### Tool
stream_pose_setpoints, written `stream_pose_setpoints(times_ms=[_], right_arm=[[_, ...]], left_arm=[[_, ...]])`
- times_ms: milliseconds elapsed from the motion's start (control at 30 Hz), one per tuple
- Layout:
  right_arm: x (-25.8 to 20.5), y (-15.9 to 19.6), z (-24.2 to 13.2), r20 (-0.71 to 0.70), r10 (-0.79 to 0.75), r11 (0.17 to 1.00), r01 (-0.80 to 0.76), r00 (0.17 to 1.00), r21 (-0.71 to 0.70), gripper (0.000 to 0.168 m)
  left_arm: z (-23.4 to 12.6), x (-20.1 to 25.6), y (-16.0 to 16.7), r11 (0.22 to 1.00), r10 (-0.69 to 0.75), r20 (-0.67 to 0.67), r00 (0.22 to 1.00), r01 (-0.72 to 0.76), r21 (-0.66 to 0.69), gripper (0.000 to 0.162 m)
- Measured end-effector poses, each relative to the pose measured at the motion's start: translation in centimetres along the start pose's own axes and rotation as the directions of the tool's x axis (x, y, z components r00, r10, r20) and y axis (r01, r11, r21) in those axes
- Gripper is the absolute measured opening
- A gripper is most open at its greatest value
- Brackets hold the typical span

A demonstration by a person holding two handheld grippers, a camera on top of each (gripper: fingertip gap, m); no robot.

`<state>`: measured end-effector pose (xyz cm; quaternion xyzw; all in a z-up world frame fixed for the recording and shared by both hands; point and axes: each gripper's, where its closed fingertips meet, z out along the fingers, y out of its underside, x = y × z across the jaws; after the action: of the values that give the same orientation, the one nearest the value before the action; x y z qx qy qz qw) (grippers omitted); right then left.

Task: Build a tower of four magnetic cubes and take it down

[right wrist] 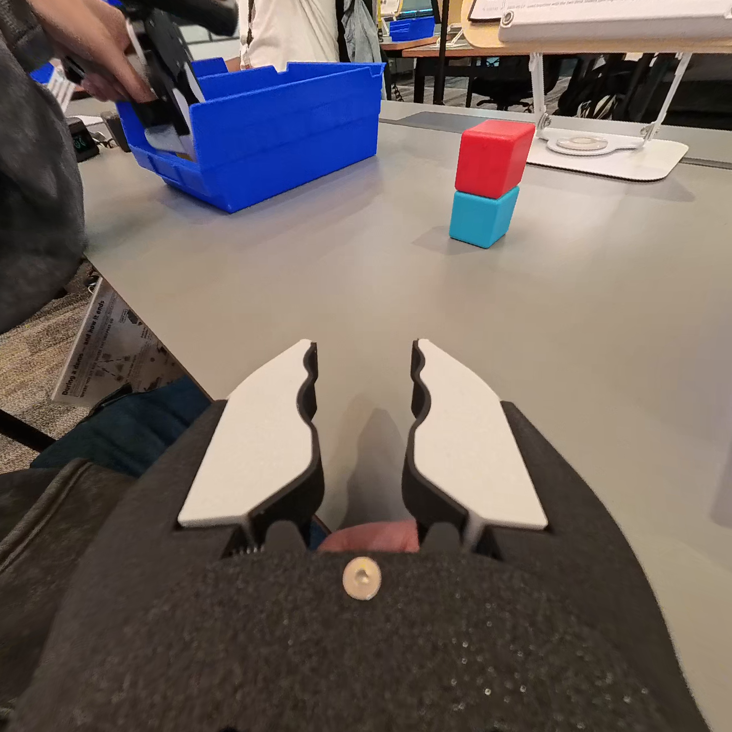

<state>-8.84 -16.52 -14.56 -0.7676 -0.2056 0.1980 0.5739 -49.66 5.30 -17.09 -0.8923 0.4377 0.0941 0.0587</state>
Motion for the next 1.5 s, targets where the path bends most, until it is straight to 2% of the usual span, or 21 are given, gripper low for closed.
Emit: stream_pose_setpoints(times_ms=[100, 200, 333, 500, 533, 567, 667, 767, 900, 1133, 1233, 1367, 1433, 1500], right_arm=[[-0.1, 0.0, 0.0, 0.002, -0.007, 1.0, 0.007, 1.0, -0.003, 0.045], [-0.1, 0.1, 0.0, 0.002, -0.008, 1.0, 0.008, 1.0, -0.006, 0.044], [-0.1, 0.1, 0.1, 0.001, -0.006, 1.0, 0.006, 1.0, -0.006, 0.044], [-0.1, 0.1, 0.1, -0.001, -0.011, 1.0, 0.011, 1.0, -0.008, 0.044], [-0.1, 0.1, 0.1, -0.002, -0.012, 1.0, 0.012, 1.0, -0.008, 0.044], [-0.1, 0.1, 0.1, -0.003, -0.013, 1.0, 0.013, 1.0, -0.009, 0.044], [-0.1, 0.1, 0.1, -0.004, -0.015, 1.0, 0.015, 1.0, -0.008, 0.044], [-0.1, 0.2, 0.1, -0.005, -0.017, 1.0, 0.017, 1.0, -0.011, 0.044], [-0.1, 0.2, 0.0, -0.006, -0.018, 1.0, 0.018, 1.0, -0.01, 0.044], [-0.4, 0.3, 0.1, -0.005, -0.038, 0.999, 0.038, 0.999, -0.018, 0.044], [-0.4, 0.3, 0.2, -0.006, -0.045, 0.999, 0.045, 0.999, -0.022, 0.044], [-0.4, 0.3, 0.2, -0.005, -0.041, 0.999, 0.041, 0.999, -0.02, 0.044], [-0.4, 0.3, 0.2, -0.005, -0.039, 0.999, 0.039, 0.999, -0.02, 0.044], [-0.4, 0.3, 0.2, -0.004, -0.039, 0.999, 0.039, 0.999, -0.02, 0.044]], left_arm=[[0.2, -0.1, 0.1, 1.0, -0.019, 0.001, 1.0, 0.019, -0.024, 0.069], [0.6, -0.1, 0.2, 0.999, 0.0, 0.009, 1.0, 0.0, -0.048, 0.051], [0.6, -0.1, 0.1, 0.999, 0.013, 0.008, 1.0, -0.012, -0.039, 0.05], [-0.7, -0.1, -1.5, 0.997, 0.039, 0.046, 0.998, -0.042, 0.063, 0.049], [-1.5, -0.1, -2.3, 0.992, 0.044, 0.055, 0.998, -0.05, 0.115, 0.03], [-2.6, 0.1, -3.5, 0.978, 0.061, 0.052, 0.997, -0.07, 0.195, 0.0], [-7.0, 0.3, -7.1, 0.899, 0.051, 0.06, 0.997, -0.072, 0.431, 0.0], [-8.6, -0.7, -7.4, 0.9, 0.029, 0.11, 0.994, -0.074, 0.43, 0.0], [-9.9, -0.3, -5.7, 0.91, 0.021, 0.134, 0.991, -0.075, 0.408, 0.001], [-12.2, 0.5, -2.4, 0.924, -0.006, 0.185, 0.983, -0.065, 0.376, 0.027], [-10.9, 1.3, -1.2, 0.946, -0.06, 0.074, 0.995, 0.033, 0.323, 0.043], [-6.9, 1.1, 0.7, 0.959, -0.201, -0.07, 0.977, 0.211, 0.189, 0.063], [-5.2, 1.4, 1.0, 0.953, -0.247, -0.119, 0.962, 0.264, 0.15, 0.06], [-4.1, 1.3, 1.4, 0.949, -0.278, -0.1, 0.955, 0.289, 0.123, 0.06]])
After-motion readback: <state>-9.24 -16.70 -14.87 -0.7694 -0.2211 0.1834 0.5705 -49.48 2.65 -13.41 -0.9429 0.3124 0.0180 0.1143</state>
